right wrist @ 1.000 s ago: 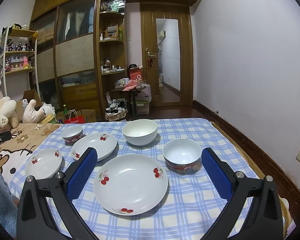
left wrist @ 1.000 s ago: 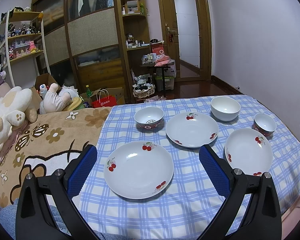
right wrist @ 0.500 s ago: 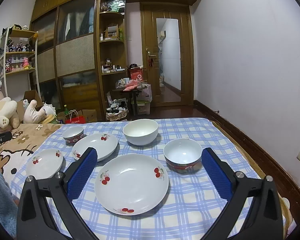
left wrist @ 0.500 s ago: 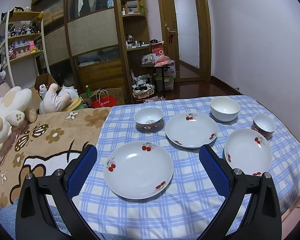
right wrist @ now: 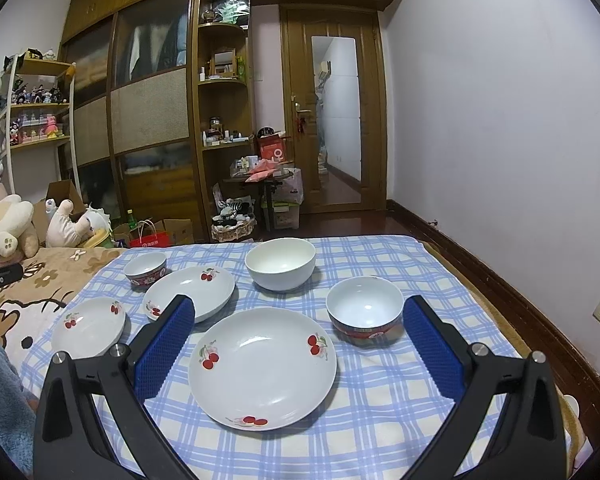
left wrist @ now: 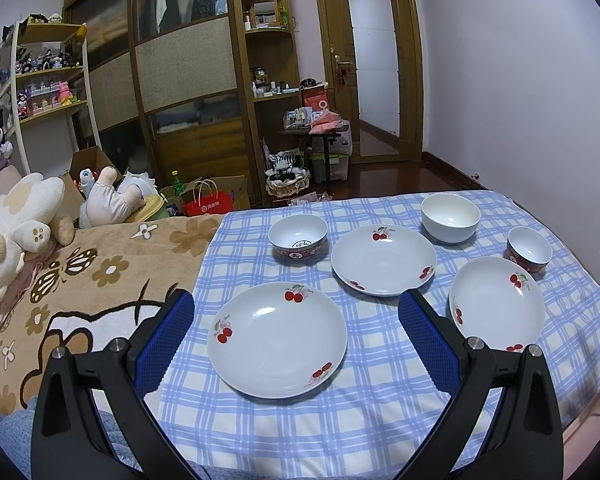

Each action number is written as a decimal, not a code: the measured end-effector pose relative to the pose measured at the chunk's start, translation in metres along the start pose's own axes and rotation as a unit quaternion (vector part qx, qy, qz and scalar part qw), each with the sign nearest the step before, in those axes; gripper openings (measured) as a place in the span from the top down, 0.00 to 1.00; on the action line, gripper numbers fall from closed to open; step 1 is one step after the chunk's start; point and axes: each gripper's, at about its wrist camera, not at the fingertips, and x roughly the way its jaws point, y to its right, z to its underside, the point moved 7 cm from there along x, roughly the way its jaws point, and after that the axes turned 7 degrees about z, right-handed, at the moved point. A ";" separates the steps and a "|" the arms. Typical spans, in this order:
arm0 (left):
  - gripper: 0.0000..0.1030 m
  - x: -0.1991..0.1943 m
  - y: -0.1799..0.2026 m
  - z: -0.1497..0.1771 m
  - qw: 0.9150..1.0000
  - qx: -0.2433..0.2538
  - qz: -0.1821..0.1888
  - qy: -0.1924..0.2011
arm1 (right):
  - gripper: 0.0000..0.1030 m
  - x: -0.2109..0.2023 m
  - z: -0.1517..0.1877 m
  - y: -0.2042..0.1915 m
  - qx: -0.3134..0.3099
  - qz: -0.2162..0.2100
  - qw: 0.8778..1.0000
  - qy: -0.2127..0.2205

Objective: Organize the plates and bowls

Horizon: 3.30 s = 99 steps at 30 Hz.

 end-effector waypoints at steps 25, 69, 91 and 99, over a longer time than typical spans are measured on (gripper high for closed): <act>0.03 -0.008 0.005 -0.012 1.000 0.008 0.012 -0.018 | 0.00 -0.007 0.002 -0.006 -0.001 -0.006 1.000 0.000; 0.03 0.150 0.137 -0.036 0.987 0.037 0.092 -0.129 | 0.00 0.102 0.019 0.032 0.060 0.041 0.992 -0.107; 0.03 0.218 0.170 0.034 0.965 0.062 0.125 -0.222 | 0.03 0.157 0.075 0.031 0.041 0.047 0.979 -0.196; 0.03 0.225 0.173 0.044 0.961 0.067 0.124 -0.237 | 0.13 0.167 0.088 0.023 0.030 0.033 0.974 -0.222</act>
